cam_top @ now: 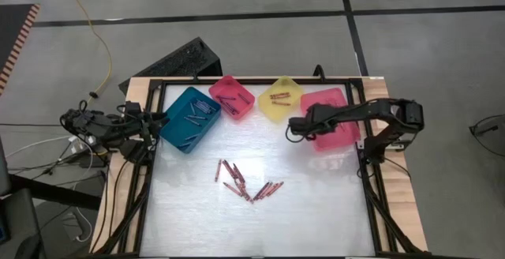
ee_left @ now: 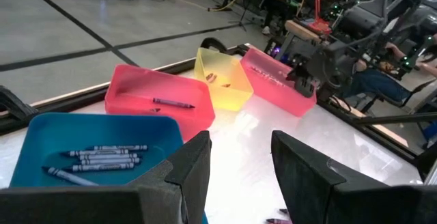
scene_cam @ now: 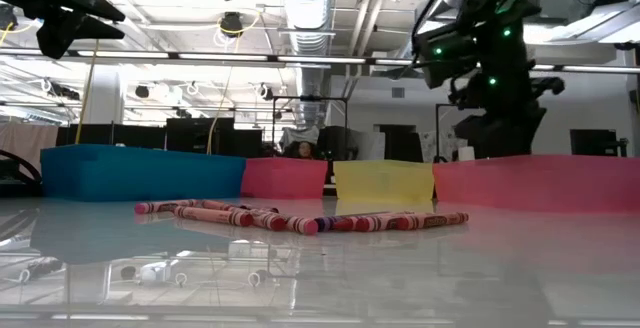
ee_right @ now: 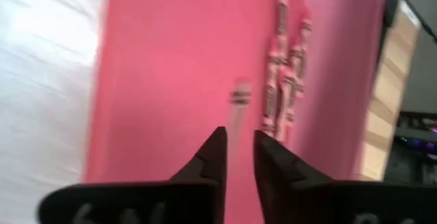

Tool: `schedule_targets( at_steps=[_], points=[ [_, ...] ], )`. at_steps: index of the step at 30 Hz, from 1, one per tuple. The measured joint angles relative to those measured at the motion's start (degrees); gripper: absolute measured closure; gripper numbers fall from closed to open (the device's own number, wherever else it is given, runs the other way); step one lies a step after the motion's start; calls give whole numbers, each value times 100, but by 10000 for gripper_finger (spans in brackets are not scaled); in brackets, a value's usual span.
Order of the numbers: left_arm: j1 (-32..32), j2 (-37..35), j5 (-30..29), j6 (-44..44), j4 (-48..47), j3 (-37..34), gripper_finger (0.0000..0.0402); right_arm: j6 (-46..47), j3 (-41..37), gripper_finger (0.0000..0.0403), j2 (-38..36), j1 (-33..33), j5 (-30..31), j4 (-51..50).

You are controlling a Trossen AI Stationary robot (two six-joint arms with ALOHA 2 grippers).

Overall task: Sort crayons
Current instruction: Put the pink crayon into the right pink bin, then put the red crayon into the yellow bin

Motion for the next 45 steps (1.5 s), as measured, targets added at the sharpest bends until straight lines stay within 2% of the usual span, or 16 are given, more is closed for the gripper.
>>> schedule_targets(
  at_steps=[5, 10, 15, 20, 23, 27, 32, 37, 45],
  points=[
    [1, 0, 4, -26, -4, -1, 256, -601, -3, 298, -6, -131, -141, 537],
    [0, 0, 2, -28, -9, 0, 256, -883, 226, 275, -12, 151, -173, 669],
    [0, 0, 4, 26, -11, 0, 256, -1723, 698, 276, -14, 977, -347, 1338],
    [1, 0, 11, 37, -11, 0, 256, -3590, 812, 278, -2, 2160, -1369, 3066],
    [0, 0, 13, 35, -11, 0, 256, -4040, 812, 278, 119, 2829, -1413, 3844],
    [0, 0, 13, 31, -14, 0, 256, -4236, 810, 278, 477, 3340, -1375, 4539],
    [0, 0, 25, 4, -15, 0, 256, -4251, 810, 278, 1129, 3621, -1386, 4993],
    [0, 1, 33, 6, -14, 0, 256, -4256, 806, 278, 1534, 3784, -1389, 4974],
    [0, 1, 28, 4, -45, 0, 256, -4242, 806, 278, 1614, 3771, -1557, 4710]
  ],
)
